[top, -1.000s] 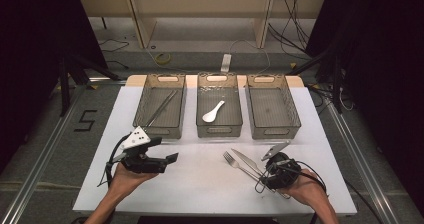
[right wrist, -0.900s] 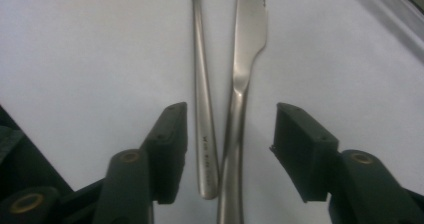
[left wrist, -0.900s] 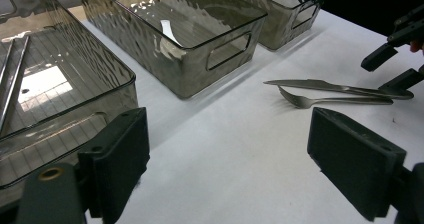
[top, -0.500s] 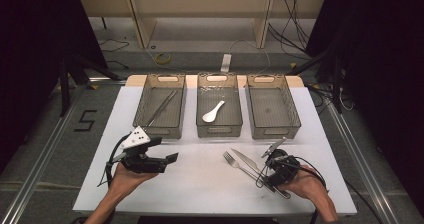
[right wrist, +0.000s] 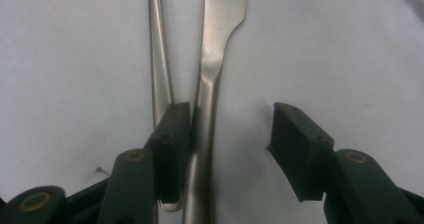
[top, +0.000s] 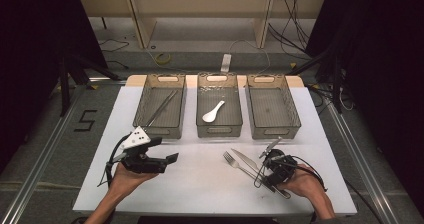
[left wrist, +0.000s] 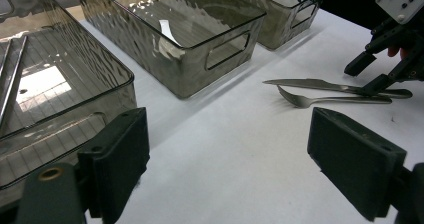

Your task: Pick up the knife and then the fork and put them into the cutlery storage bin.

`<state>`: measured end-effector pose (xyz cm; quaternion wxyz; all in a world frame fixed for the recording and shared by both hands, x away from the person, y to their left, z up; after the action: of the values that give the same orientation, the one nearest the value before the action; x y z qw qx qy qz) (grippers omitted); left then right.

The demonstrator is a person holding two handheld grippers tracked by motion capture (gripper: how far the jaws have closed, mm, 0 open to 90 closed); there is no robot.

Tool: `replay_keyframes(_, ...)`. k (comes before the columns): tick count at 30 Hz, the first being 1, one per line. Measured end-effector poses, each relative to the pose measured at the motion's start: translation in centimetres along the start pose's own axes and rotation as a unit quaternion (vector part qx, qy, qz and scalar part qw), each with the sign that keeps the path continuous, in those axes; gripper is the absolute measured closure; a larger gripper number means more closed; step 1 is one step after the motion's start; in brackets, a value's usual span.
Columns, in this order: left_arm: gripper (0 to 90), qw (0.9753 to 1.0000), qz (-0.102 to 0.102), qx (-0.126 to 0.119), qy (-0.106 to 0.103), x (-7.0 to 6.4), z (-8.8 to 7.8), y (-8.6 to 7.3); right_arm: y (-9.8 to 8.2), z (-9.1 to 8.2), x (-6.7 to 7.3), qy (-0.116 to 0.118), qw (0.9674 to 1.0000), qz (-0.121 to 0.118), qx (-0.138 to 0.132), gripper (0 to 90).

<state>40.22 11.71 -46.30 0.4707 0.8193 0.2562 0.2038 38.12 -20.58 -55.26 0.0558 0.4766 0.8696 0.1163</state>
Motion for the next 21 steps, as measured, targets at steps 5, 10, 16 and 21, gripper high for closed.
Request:
replay_keyframes(5, 16.4, 1.0000, 0.001, 0.000, 0.000, -0.01, 0.00, -0.01, 0.02, 0.08, 0.01, 0.006, 1.0000, -0.002, 0.003, 53.9)
replay_keyframes(10, 16.4, 1.0000, 0.000, 0.000, 0.002, 0.06, -0.01, -0.01, 0.03, 0.11, 0.07, 0.010, 0.9999, -0.002, 0.006, 55.8)
replay_keyframes(16, 16.4, 1.0000, 0.001, 0.000, 0.003, 0.07, -0.03, -0.01, 0.07, 0.13, 0.04, 0.010, 0.9999, -0.002, 0.008, 56.8)
replay_keyframes(21, 16.4, 1.0000, 0.001, 0.000, 0.004, 0.09, -0.03, -0.01, 0.13, 0.16, 0.00, 0.011, 0.9999, -0.002, 0.010, 57.0)
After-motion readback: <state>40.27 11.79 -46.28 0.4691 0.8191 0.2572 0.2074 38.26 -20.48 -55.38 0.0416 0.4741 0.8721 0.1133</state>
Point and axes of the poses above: each handheld gripper's, and its own axes: z roughly forward along the jaws, y roughly out of its top, x roughly to its left, the point moved 10 cm from there along z, roughly forward along the jaws, and after that the axes turned 15 degrees about z, right-handed, at the moved point
